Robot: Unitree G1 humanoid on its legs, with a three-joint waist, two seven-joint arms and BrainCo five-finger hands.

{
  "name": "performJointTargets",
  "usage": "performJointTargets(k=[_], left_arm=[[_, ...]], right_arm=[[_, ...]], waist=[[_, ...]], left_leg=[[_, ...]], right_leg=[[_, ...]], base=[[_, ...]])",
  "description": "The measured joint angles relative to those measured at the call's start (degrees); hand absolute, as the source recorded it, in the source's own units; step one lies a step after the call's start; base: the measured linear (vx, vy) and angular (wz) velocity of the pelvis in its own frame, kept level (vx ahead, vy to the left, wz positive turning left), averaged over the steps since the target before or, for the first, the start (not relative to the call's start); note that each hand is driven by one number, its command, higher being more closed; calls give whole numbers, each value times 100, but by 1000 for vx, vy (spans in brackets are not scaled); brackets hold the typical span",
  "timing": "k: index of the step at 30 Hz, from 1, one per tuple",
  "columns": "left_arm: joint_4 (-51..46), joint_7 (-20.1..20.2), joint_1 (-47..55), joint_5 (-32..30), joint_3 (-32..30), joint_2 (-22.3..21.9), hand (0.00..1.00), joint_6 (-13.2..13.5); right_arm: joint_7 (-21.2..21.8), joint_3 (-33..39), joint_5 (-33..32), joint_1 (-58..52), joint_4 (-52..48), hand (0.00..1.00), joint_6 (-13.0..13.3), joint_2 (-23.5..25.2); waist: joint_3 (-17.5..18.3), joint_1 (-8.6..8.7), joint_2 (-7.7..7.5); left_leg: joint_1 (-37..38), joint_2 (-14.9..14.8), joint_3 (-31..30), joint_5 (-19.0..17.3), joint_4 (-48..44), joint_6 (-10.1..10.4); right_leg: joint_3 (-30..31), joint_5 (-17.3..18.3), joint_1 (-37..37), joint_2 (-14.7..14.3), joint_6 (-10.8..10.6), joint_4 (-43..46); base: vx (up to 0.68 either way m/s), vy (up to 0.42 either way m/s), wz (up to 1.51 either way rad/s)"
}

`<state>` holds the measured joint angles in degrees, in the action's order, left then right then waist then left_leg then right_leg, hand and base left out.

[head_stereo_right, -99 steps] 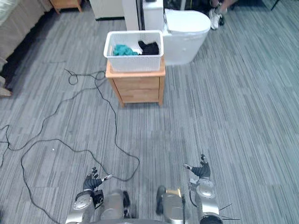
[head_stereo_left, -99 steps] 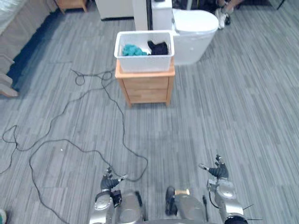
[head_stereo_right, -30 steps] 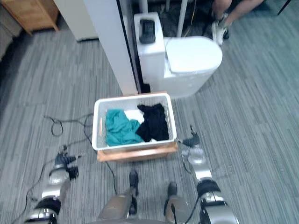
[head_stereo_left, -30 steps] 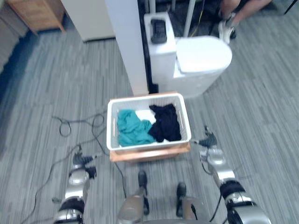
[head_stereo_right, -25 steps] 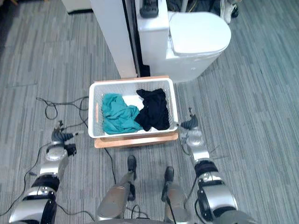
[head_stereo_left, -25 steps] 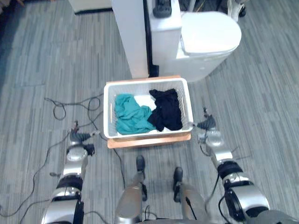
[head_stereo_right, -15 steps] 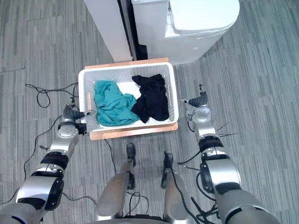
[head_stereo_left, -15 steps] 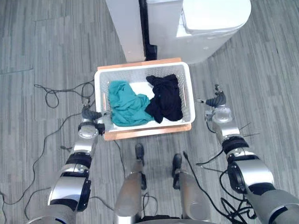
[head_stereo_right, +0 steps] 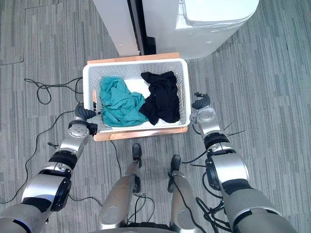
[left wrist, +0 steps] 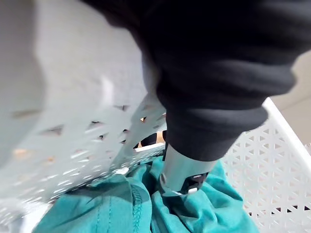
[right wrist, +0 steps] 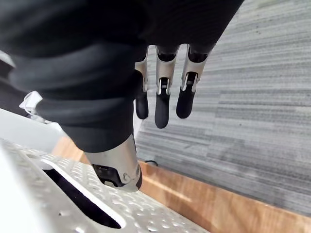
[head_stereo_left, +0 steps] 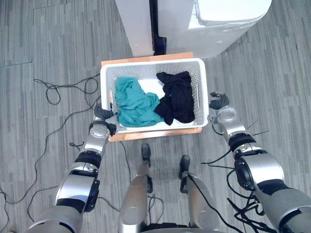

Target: Pick up the laundry basket with both hands and put the clothes into the washing machine.

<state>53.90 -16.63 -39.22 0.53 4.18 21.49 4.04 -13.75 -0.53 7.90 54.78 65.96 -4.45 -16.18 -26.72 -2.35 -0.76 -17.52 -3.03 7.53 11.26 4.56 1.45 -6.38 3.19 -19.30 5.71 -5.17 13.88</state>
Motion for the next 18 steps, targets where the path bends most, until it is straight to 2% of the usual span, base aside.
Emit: performJointTargets(k=[4, 9, 11, 15, 17, 18], left_arm=[[-738, 24, 614, 300, -26, -26, 100, -7], [-2193, 4, 2289, 614, -98, -483, 100, -102], [-2528, 25, 2761, 639, -100, -722, 100, -104], [-3093, 38, 3650, 655, 63, -1066, 100, -192], [-3385, 42, 4024, 653, 81, -1138, 100, -241], [-3460, 78, 4194, 645, 106, -1139, 100, -246]], right_arm=[[-47, 9, -5, -504, -1140, 100, -60, 19], [-282, 99, -8, -2092, -3383, 100, -15, 255], [-280, 98, -2, -2674, -3892, 100, 72, 460], [-226, 35, 9, -3952, -4647, 100, 88, 951], [-197, 25, 75, -4404, -4925, 100, 160, 1037], [-140, 14, 119, -4625, -5053, 0, 181, 1042]], waist=[[-75, 25, -13], [-74, 111, -29], [-30, 145, -31], [571, 166, -22], [788, 172, -15], [924, 174, -10]], left_leg=[[163, 1, 25, 0, 64, 0], [575, -4, 17, -100, 79, 31], [699, 5, 21, -136, 80, 38], [813, -12, 34, -230, 82, 83], [969, -18, 69, -297, 82, 88], [1048, -25, 96, -333, 82, 99]], right_leg=[[16, 1, 129, 0, 1, -29], [24, 24, 620, -19, -4, -222], [33, 83, 744, -10, -37, -222], [42, 124, 891, -31, -34, -323], [71, 124, 1062, -44, -34, -416], [94, 124, 1161, -54, -34, -474]], base=[[51, -13, -2], [66, -11, -1], [16, -4, 0], [73, -18, -2], [101, -18, -10], [81, -18, -11]])
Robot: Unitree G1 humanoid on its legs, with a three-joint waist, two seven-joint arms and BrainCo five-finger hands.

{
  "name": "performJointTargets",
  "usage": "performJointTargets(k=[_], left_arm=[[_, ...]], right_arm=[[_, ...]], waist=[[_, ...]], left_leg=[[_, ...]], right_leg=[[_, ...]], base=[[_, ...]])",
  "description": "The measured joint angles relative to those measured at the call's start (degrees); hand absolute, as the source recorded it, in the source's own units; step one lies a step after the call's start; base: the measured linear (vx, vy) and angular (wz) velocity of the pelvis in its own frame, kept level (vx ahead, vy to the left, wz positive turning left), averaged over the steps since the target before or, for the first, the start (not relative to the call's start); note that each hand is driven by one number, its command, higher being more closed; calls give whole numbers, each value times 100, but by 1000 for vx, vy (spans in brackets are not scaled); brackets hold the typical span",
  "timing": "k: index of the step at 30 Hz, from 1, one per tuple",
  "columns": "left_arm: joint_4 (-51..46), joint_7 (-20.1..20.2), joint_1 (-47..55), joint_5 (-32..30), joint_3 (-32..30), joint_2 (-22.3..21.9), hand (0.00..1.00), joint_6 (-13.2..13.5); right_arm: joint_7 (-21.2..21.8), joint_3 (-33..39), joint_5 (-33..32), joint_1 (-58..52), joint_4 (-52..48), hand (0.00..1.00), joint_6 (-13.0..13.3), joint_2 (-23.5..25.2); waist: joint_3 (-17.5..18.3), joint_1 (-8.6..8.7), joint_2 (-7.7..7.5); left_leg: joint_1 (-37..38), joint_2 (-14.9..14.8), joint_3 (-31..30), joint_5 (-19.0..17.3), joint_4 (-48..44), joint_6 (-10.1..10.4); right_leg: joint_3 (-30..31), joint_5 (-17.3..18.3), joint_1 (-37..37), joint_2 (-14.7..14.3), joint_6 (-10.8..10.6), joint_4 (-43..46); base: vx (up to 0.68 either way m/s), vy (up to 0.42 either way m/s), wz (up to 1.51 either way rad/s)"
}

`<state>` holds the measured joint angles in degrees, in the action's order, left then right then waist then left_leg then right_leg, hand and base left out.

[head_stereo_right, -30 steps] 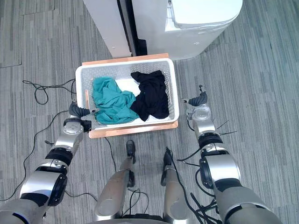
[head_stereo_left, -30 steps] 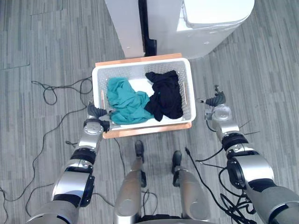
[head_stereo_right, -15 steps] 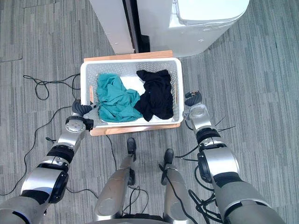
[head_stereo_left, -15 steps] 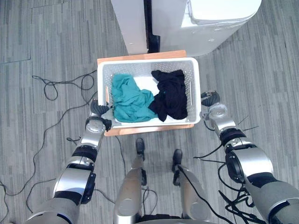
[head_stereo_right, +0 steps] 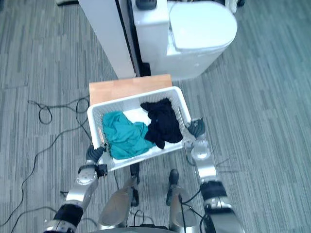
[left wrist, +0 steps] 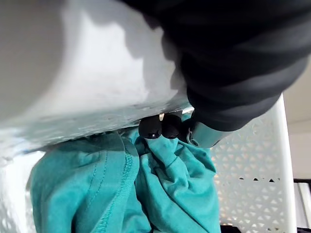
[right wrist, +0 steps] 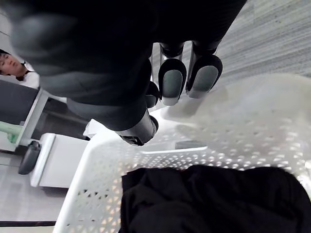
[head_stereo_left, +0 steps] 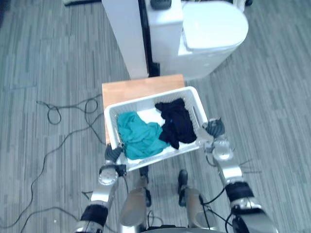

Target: Pick up the laundry basket with both hands and put the clothes into the washing machine.

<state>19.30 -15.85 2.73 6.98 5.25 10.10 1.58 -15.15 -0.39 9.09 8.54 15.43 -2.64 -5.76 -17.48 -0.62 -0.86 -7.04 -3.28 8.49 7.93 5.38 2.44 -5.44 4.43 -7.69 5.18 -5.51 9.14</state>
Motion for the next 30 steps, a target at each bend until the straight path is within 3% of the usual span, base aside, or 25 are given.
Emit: performJointTargets(k=[7, 21, 30], left_arm=[[-50, 194, 324, -265, 133, -87, 100, -138], [-49, 121, 676, -561, -139, -148, 100, -242], [-50, 71, 740, -546, -243, -179, 100, -241]], right_arm=[[139, 62, 471, -557, -164, 0, 2, 62], [-372, 584, 974, -847, -356, 0, -33, 97], [-348, 665, 1049, -502, 1150, 0, -268, 90]], waist=[[460, 108, 8], [673, 127, 112], [721, -20, 166]], left_leg=[[193, -63, 17, -50, 1, 34], [312, -67, -125, -58, 5, 45], [244, -54, -323, -56, 16, 45]], right_leg=[[2, -8, 259, -64, 5, -164], [-146, -38, 542, -87, 16, -383], [-363, -98, 656, -102, 42, -615]], base=[[35, -13, -3], [8, 1, 5], [14, -3, 11]])
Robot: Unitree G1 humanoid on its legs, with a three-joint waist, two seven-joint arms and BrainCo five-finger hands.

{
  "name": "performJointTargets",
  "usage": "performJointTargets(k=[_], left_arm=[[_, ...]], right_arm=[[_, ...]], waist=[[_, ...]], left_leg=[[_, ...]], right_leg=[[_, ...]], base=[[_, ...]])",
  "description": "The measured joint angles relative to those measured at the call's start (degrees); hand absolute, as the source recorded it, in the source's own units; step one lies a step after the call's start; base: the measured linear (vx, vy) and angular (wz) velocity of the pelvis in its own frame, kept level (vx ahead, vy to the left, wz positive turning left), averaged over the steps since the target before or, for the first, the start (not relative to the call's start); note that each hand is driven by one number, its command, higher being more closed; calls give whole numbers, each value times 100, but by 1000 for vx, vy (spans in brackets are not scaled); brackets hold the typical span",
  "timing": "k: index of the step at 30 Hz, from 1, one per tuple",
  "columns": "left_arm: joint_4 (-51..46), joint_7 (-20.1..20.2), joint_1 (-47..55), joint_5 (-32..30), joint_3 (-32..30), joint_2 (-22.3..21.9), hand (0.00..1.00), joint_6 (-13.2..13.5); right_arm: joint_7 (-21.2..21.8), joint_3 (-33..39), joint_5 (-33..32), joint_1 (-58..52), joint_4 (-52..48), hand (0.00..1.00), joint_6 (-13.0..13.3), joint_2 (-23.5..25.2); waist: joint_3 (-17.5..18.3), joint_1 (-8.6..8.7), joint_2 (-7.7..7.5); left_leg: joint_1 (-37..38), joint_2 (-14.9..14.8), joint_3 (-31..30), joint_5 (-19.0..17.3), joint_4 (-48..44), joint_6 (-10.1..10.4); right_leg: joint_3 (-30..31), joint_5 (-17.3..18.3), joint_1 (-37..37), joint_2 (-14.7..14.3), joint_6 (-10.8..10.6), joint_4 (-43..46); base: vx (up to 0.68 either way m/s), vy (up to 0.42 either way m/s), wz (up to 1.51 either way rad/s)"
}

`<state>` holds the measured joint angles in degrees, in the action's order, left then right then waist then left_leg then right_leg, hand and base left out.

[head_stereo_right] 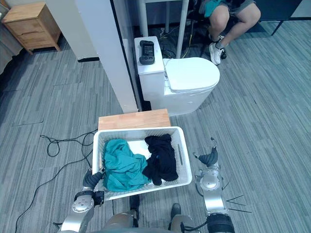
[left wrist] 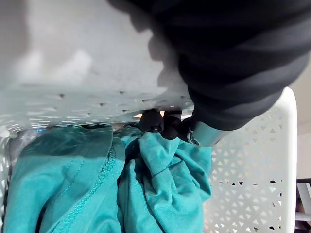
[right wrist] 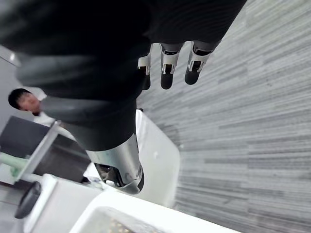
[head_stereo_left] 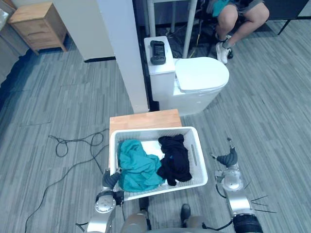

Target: Pick up the laundry basket with both hands and put the clothes into the washing machine.

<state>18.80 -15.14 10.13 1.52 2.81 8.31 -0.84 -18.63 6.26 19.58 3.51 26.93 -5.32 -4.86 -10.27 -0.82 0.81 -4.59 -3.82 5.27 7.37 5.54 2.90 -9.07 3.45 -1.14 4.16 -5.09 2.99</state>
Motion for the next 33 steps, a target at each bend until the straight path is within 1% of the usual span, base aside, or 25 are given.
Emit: performJointTargets(k=[1, 5, 7, 8, 9, 11, 12, 15, 17, 19, 23, 25, 26, 28, 29, 30, 31, 33], left_arm=[[0, 1, 0, 3, 0, -6, 100, 0], [-24, 17, -2, 18, 6, -13, 100, 1], [-75, 22, -27, 73, 36, -19, 100, 4], [-203, 11, -29, 125, 111, -17, 100, 4], [-384, 3, -36, 133, 179, -28, 100, 4], [-549, -2, -122, 201, 242, -34, 100, 8], [-550, -25, -213, 285, 257, -30, 100, 11], [-583, -101, -383, 412, 255, 14, 100, 12], [-630, -158, -529, 459, 252, 17, 100, 16], [-766, -175, -535, 458, 251, 47, 100, 23], [-777, -178, -534, 462, 196, 91, 100, 31], [-794, -113, -508, 511, 181, 82, 100, 32], [-812, -110, -503, 511, 175, 82, 100, 34], [-993, -12, -434, 510, 181, 36, 100, 52], [-1009, 12, -417, 510, 178, 7, 100, 80], [-1040, 24, -357, 510, 172, -29, 100, 132], [-1052, 27, -322, 510, 165, -41, 100, 151], [-1181, 161, -127, 510, 168, -136, 100, 202]], right_arm=[[34, -17, -38, 113, 373, 0, -18, 1], [231, -59, -100, 498, 1138, 0, -68, 8], [258, -64, -102, 809, 1511, 0, -143, 7], [259, -70, -109, 1034, 1782, 0, -159, 4], [260, -90, -114, 1234, 1986, 100, -184, 2], [265, -201, -221, 1512, 2233, 100, -210, -7], [245, -225, -288, 1706, 2375, 100, -222, 9], [267, -444, -323, 2135, 2568, 100, -229, -41], [260, -465, -353, 2220, 2551, 100, -208, -65], [257, -544, -431, 2193, 2438, 100, -200, -101], [241, -664, -548, 1889, 1725, 100, -198, -132], [227, -655, -547, 1368, 809, 100, -195, -194], [216, -653, -547, 1243, 613, 100, -194, -218], [202, -506, -548, 815, -61, 100, -193, -237], [202, -469, -549, 700, -241, 100, -193, -236], [206, -404, -550, 475, -615, 100, -192, -229], [207, -394, -550, 363, -786, 100, -192, -226], [212, -285, -548, -183, -1428, 100, -185, -214]], waist=[[0, -9, 1], [-10, -43, 19], [-42, -72, 66], [-56, -167, 94], [-76, -222, 127], [-149, -336, 175], [-190, -351, 215], [-228, -366, 228], [-307, -470, 209], [-363, -483, 201], [-438, -478, 175], [-463, -472, 132], [-468, -467, 123], [-496, -438, 65], [-497, -423, 56], [-496, -360, 41], [-496, -307, 39], [-479, -287, -5]], left_leg=[[-44, 5, -52, 2, 0, 0], [-117, 20, -114, 4, 0, -1], [-178, 23, -152, 13, -1, 5], [-240, 10, -127, 26, -5, 10], [-327, 2, -129, 52, -6, 18], [-408, -8, -131, 81, -7, 15], [-432, -5, -149, 98, -7, 3], [-537, -16, -145, 137, -8, 8], [-549, -23, -135, 147, -8, -1], [-577, -19, -154, 152, -7, -2], [-601, -30, -166, 152, -7, -2], [-597, -29, -145, 152, -7, -1], [-594, -29, -127, 151, -7, -1], [-541, -30, -57, 147, -7, 1], [-517, -30, -37, 145, -7, 1], [-464, -31, -19, 144, -7, 1], [-430, -31, -12, 142, -7, 1], [-197, -65, 131, 61, -5, 31]], right_leg=[[-48, -1, -7, 0, 0, -21], [-124, -1, -14, 5, 1, -29], [-165, -2, -46, 5, 2, -28], [-138, -4, -128, -1, 6, 11], [-143, -7, -230, -7, 11, 39], [-145, -2, -333, -11, 20, 111], [-165, 6, -358, -7, 32, 143], [-146, 37, -539, -5, 71, 302], [-117, 85, -615, -2, 80, 419], [-135, 155, -681, 14, 81, 554], [-136, 179, -733, 7, 81, 606], [-133, 197, -732, 12, 87, 613], [-128, 198, -731, 13, 88, 614], [-64, 207, -716, 13, 85, 621], [-42, 207, -703, 12, 85, 621], [-14, 207, -665, 12, 85, 619], [-11, 207, -631, 13, 85, 613], [143, 207, -473, -18, 84, 586]], base=[[15, -2, 15], [38, -5, 11], [12, -3, 7], [0, 0, 0], [0, 0, 0], [-6, -3, 3], [-16, -3, 4], [-11, 1, -1], [-35, 1, -2], [-30, -4, 4], [-2, -2, 1], [19, -5, 0], [45, -7, -3], [45, -8, -11], [29, -11, -15], [22, -11, -8], [12, -10, -16], [-2, -11, -31]])
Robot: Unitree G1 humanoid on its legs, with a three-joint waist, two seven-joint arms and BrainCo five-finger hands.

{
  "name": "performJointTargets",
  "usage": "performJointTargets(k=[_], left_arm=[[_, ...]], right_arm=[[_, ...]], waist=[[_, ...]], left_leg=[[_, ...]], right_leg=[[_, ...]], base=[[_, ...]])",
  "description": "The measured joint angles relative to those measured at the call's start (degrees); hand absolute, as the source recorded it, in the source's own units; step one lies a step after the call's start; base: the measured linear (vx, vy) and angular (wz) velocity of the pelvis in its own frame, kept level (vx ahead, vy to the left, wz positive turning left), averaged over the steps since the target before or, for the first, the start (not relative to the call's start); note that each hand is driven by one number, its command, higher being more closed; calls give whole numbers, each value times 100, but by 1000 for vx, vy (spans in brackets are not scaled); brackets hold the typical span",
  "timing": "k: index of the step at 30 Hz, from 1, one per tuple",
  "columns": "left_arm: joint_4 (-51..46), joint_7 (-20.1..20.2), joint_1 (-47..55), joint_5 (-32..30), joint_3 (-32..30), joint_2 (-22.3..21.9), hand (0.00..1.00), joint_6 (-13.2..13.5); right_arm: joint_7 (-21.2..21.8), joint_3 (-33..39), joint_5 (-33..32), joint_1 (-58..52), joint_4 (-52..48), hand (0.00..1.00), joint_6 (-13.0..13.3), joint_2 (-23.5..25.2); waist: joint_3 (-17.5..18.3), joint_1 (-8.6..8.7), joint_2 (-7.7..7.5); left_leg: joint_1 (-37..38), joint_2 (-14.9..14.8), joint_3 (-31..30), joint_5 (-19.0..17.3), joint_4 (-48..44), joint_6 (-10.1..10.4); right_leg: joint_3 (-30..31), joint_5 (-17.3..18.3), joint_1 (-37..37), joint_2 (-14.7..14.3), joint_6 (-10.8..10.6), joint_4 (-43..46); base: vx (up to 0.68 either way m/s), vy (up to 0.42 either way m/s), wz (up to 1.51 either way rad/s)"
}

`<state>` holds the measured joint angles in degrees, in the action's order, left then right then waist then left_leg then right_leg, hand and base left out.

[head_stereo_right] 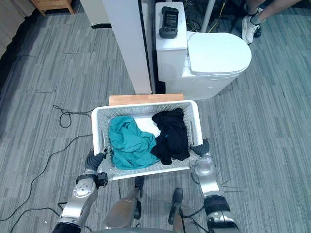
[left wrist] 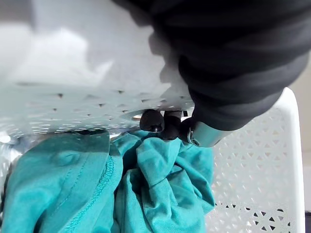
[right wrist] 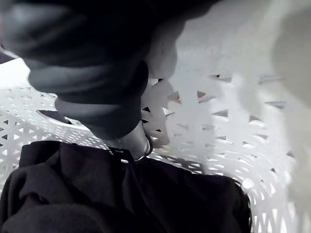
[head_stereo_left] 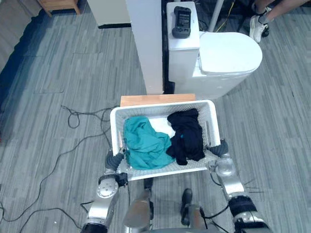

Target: Pick up the laundry basket with both hands and put the clothes into the washing machine.

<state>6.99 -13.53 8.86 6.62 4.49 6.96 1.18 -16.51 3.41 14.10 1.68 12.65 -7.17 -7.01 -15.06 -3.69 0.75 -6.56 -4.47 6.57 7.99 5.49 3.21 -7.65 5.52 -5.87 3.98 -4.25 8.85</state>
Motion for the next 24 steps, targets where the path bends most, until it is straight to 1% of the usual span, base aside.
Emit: performJointTargets(k=[1, 2, 3, 4, 5, 6, 8, 10, 11, 12, 13, 14, 16, 17, 18, 19, 20, 21, 22, 23, 24], left_arm=[[-27, 34, 62, 0, 9, -9, 100, 30], [-42, 113, 176, 0, 9, -59, 100, 80], [-41, 139, 262, -1, 0, -114, 100, 89], [-41, 161, 293, 0, -1, -115, 100, 89], [-45, 233, 383, 0, -1, -169, 100, 90], [-46, 248, 465, 0, 5, -190, 100, 87], [-48, 296, 589, 3, 1, -242, 100, 86], [-51, 341, 581, 9, 13, -253, 100, 84], [-71, 339, 591, 58, 35, -269, 100, 84], [-75, 340, 588, 71, 64, -323, 100, 85], [-131, 325, 579, 74, 55, -351, 100, 84], [-176, 324, 580, 82, 55, -340, 100, 82], [-347, 293, 585, 164, 55, -338, 100, 86], [-417, 290, 583, 168, 55, -335, 100, 95], [-548, 274, 574, 167, 26, -286, 100, 146], [-559, 234, 511, 173, 0, -235, 100, 172], [-564, 222, 471, 173, -28, -214, 100, 176], [-556, 221, 421, 171, -90, -195, 100, 156], [-535, 223, 406, 170, -111, -194, 100, 137], [-528, 222, 437, 169, -158, -191, 100, 109], [-518, 213, 502, 169, -214, -195, 100, 108]], right_arm=[[2, 28, 0, -132, -135, 100, 3, 37], [2, 59, 1, -368, -364, 100, 5, 133], [3, 115, 2, -592, -587, 100, 7, 213], [2, 115, 3, -693, -688, 100, 7, 240], [4, 137, 5, -894, -851, 100, 8, 314], [21, 130, 12, -1055, -980, 100, 8, 334], [38, 119, 16, -1162, -1032, 100, 8, 341], [43, 117, 15, -1196, -1065, 100, 8, 332], [55, 111, 13, -1226, -1189, 100, 8, 300], [57, 110, 14, -1238, -1268, 100, 8, 279], [54, 114, 14, -1265, -1375, 100, 8, 283], [54, 113, 14, -1320, -1442, 100, 8, 295], [43, 104, 13, -1452, -1833, 100, 16, 320], [32, 106, 12, -1448, -1867, 100, 58, 314], [26, 105, -2, -1315, -1855, 100, 129, 346], [23, 100, 0, -1175, -1827, 100, 179, 372], [21, 91, 0, -1118, -1783, 100, 194, 370], [21, 81, 0, -1016, -1621, 100, 206, 381], [19, 80, -1, -975, -1526, 100, 206, 395], [18, 45, -2, -894, -1328, 100, 211, 389], [18, -38, -2, -781, -1167, 100, 217, 371]], waist=[[5, 6, -13], [52, 54, -55], [122, 157, -99], [135, 181, -121], [171, 259, -176], [199, 294, -207], [261, 296, -231], [272, 310, -229], [281, 304, -209], [304, 323, -175], [308, 420, -166], [309, 456, -168], [317, 463, -162], [321, 486, -154], [324, 514, -182], [306, 513, -149], [306, 518, -150], [310, 591, -170], [308, 602, -166], [306, 589, -159], [308, 580, -151]], left_leg=[[63, -10, 30, -18, 0, 3], [137, -27, 69, -43, 2, 15], [151, -48, 71, -48, 2, 22], [171, -60, 80, -52, 2, 28], [227, -86, 151, -67, 0, 47], [293, -110, 244, -95, -3, 80], [382, -142, 489, -161, -15, 100], [272, -133, 378, -389, -348, 96], [185, -136, -10, -615, -587, 96], [158, -141, -146, -721, -663, 111], [152, -135, 13, -803, -740, 103], [160, -137, 138, -850, -799, 87], [236, -188, 900, -1236, -1252, -14], [246, -231, 1130, -1336, -1342, -15], [278, -354, 1661, -1474, -1454, -24], [324, -527, 2199, -1577, -1475, -106], [357, -576, 2459, -1577, -1499, -104], [474, -691, 2958, -1629, -1587, -73], [561, -753, 3203, -1690, -1669, -53], [761, -851, 3632, -1828, -1849, 11], [959, -973, 3882, -1916, -1937, 88]], right_leg=[[33, 0, 49, -11, 0, -10], [64, 4, 107, -20, 3, -39], [71, 3, 144, -27, 3, -102], [87, 1, 157, -36, 5, -117], [165, -4, 164, -89, 10, -117], [262, -22, 141, -113, 24, -115], [543, -71, 71, -166, 25, -111], [796, -160, -15, -184, 33, -123], [1020, -231, -91, -218, 7, -167], [1167, -325, -133, -250, -12, -248], [1396, -441, -163, -256, -52, -336], [1490, -470, -194, -256, -68, -334], [2252, -592, -438, -335, -158, -185], [2371, -689, -486, -366, -182, -231], [2140, -1050, -575, -420, 17, -582], [1196, -856, -676, -234, 552, -673], [588, -740, -823, -93, 721, -536], [-509, -602, -955, 206, 924, -316], [-1068, -547, -953, 355, 1008, -219], [-1965, -519, -916, 565, 1140, -111], [-2517, -545, -825, 631, 1215, -21]], base=[[-13, -17, -32], [-20, -11, -17], [-16, -8, -12], [-10, -5, -16], [-5, -26, -30], [-5, -25, -46], [-3, -16, -70], [14, -11, -77], [19, -11, -89], [14, 10, -109], [7, 41, -88], [-10, 95, -121], [-23, 114, -174], [-54, 80, -212], [-76, 20, -229], [-80, 12, -237], [-52, 14, -224], [-19, 32, -167], [22, 13, -205], [65, -48, -214], [82, -90, -221]])
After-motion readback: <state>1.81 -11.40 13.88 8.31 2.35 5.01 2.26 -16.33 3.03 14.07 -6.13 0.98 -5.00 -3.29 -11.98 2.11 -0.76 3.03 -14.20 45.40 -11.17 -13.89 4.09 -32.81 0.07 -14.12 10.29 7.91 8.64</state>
